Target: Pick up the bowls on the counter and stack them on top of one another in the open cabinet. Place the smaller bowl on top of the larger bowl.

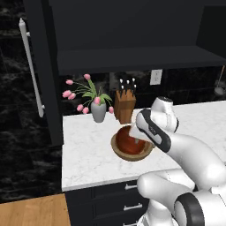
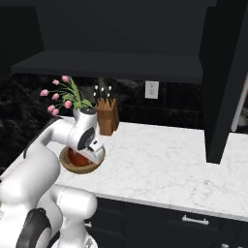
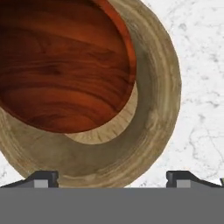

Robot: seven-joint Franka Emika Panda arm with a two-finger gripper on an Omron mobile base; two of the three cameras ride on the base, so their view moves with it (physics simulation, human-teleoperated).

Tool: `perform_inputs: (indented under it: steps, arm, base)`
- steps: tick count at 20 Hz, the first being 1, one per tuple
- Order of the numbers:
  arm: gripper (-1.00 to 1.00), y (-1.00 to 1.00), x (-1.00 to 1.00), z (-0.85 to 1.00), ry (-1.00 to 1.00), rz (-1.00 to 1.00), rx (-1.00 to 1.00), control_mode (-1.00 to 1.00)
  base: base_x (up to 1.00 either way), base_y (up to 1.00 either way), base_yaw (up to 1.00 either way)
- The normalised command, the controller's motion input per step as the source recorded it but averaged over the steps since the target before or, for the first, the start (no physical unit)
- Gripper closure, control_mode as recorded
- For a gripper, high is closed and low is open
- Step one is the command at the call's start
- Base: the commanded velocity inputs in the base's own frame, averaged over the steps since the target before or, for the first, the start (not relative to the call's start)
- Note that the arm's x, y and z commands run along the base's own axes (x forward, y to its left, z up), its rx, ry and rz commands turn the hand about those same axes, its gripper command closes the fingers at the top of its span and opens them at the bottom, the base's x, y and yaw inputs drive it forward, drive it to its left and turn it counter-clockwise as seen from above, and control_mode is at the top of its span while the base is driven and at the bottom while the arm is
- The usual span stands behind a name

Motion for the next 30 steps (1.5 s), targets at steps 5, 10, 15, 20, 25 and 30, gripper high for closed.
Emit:
perform_inputs:
  steps: [5, 10, 15, 20, 25, 30]
  arm:
    - [-1.00, -0.16, 0.05, -0.39, 0.21, 0.00, -0.02, -1.00]
    - [-1.00, 0.00, 0.38, -0.14, 0.00, -0.01, -0.01, -1.00]
    - [-1.00, -0.06, 0.01, -0.46, 0.02, -0.06, -0.05, -1.00]
    - [-1.00, -0.17, -0.20, -0.05, -0.07, -0.02, 0.00, -1.00]
    - [-1.00, -0.09, -0.07, -0.03, -0.03, 0.01, 0.00, -1.00]
    - [-1.00, 0.07, 0.06, -0.35, 0.00, 0.00, -0.06, -1.00]
  base:
    - [0.00, 0.00, 0.00]
    - [0.00, 0.00, 0.00]
    - [0.00, 0.00, 0.00]
    - [0.00, 0.00, 0.00]
    - [0.00, 0.00, 0.00]
    - [0.00, 0.00, 0.00]
